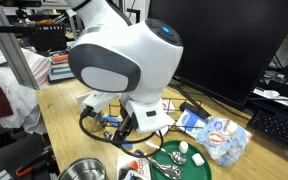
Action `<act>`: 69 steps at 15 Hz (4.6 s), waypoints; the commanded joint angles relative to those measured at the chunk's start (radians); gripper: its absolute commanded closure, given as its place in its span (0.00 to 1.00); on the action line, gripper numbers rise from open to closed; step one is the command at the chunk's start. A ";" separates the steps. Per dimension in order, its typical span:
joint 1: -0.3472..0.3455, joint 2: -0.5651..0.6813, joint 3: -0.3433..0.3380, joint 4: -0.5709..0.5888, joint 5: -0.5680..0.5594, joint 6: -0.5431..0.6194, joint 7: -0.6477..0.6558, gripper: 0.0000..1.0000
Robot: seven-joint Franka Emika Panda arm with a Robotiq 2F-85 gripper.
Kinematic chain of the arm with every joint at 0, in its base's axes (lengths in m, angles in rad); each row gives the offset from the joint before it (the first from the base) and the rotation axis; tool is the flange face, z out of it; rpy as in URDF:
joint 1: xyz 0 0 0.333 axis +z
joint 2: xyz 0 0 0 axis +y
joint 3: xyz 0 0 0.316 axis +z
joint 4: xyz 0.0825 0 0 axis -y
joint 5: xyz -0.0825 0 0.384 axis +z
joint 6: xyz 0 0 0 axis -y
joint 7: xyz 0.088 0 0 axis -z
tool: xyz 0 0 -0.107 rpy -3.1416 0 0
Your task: Place blue spoon into the silver cup
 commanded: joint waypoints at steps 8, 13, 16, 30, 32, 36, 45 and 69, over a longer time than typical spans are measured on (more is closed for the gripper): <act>-0.010 0.098 0.058 -0.022 0.141 0.009 -0.007 0.00; -0.003 0.136 0.059 -0.015 0.210 0.086 0.002 0.00; -0.001 0.164 0.063 0.001 0.223 0.156 -0.006 0.00; -0.014 0.257 0.055 0.100 0.202 0.128 0.009 0.02; -0.015 0.263 0.053 0.100 0.200 0.126 0.010 0.27; -0.018 0.259 0.045 0.085 0.205 0.115 0.008 0.51; -0.031 0.250 0.027 0.081 0.204 0.058 0.007 0.93; -0.012 -0.224 0.058 -0.201 -0.238 0.320 0.130 0.93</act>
